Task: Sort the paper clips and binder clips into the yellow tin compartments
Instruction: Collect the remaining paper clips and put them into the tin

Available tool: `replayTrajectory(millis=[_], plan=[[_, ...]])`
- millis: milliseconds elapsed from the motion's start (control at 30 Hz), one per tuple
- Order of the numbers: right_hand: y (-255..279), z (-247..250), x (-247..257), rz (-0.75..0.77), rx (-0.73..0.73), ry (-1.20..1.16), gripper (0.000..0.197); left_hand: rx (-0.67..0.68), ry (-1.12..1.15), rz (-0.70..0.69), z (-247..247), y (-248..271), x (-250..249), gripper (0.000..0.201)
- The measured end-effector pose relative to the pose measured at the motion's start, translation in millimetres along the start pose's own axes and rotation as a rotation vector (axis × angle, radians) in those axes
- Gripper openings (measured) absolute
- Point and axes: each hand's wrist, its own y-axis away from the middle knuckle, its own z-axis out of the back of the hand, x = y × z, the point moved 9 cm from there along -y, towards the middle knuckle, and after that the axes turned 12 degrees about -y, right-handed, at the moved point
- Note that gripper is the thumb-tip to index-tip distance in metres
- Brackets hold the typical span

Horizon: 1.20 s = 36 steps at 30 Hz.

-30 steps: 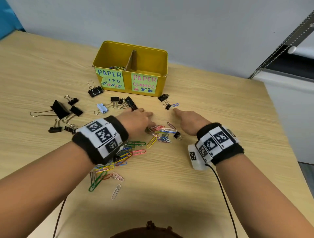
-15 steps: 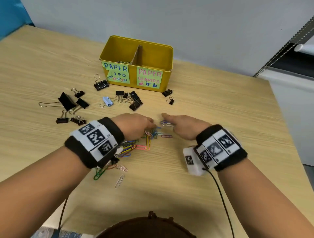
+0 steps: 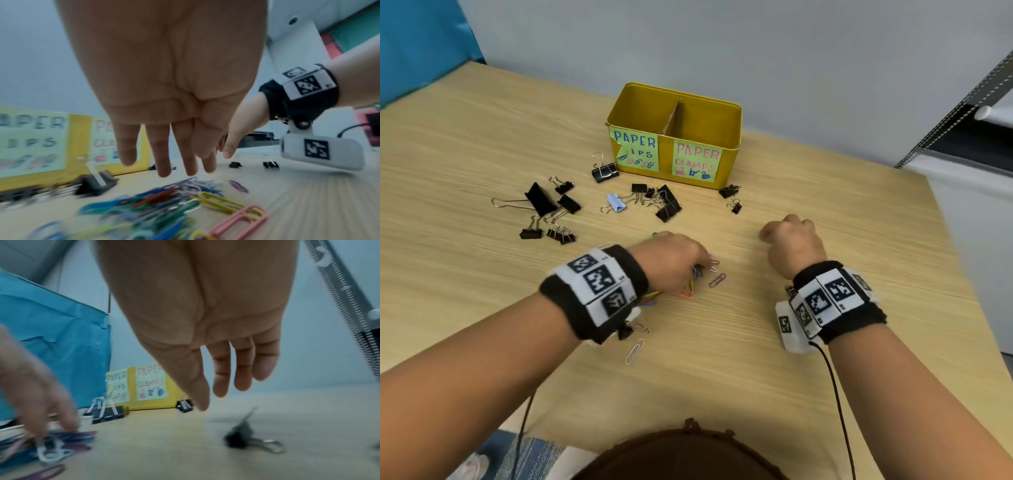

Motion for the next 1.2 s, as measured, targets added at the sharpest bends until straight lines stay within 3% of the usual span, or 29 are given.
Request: replayTrajectory(millis=[67,133,233,300,367,433,500,567,667,767,833,933,1100,1200], plan=[[4.4,-13.5,25.8,0.066,0.061,-0.023,0.040,-0.114,0.089,0.123,10.9,21.4,29.2,0.047],[11.4,-35.4,53.9,0.128,0.167,-0.044,0.040,-0.130,0.202,0.292,8.7,49.1,65.8,0.052],[27.9,-62.6,95.9,0.257,0.289,-0.085,0.040,0.059,0.252,0.484,-21.1,89.3,100.7,0.070],[33.6,-69.7,111.5,0.311,0.327,-0.145,0.040,0.228,0.268,0.513,-45.4,107.6,99.1,0.098],[33.0,-68.1,114.0,0.294,0.331,-0.220,0.046,0.254,0.298,0.532,-55.9,114.4,91.3,0.112],[31.7,-67.2,109.9,0.264,0.338,-0.192,0.073,0.206,0.283,0.561,-56.8,110.1,84.2,0.113],[34.4,-70.9,111.3,0.267,0.365,-0.072,0.095,0.147,0.287,0.575,-52.4,100.0,77.5,0.110],[38.1,-76.7,119.5,0.306,0.363,0.009,0.100,0.098,0.349,0.575,-47.2,90.9,74.7,0.108],[42.3,-81.4,136.2,0.390,0.308,0.009,0.086,0.058,0.385,0.522,-39.2,79.3,72.5,0.099],[45.2,-77.1,148.8,0.448,0.249,-0.040,0.061,-0.030,0.311,0.466,-28.5,70.7,72.3,0.065],[43.8,-71.6,148.8,0.432,0.236,-0.095,0.047,-0.104,0.304,0.478,-22.6,69.7,75.0,0.043],[38.4,-62.0,141.0,0.347,0.231,-0.235,0.033,-0.158,0.333,0.476,-16.6,72.1,85.6,0.031],[17.2,-41.5,118.4,0.172,0.219,-0.526,0.028,-0.168,0.700,0.470,-9.3,79.3,112.8,0.026],[6.8,-15.6,121.7,0.151,0.215,-0.765,0.025,-0.196,0.907,0.391,11.7,77.6,123.9,0.021]])
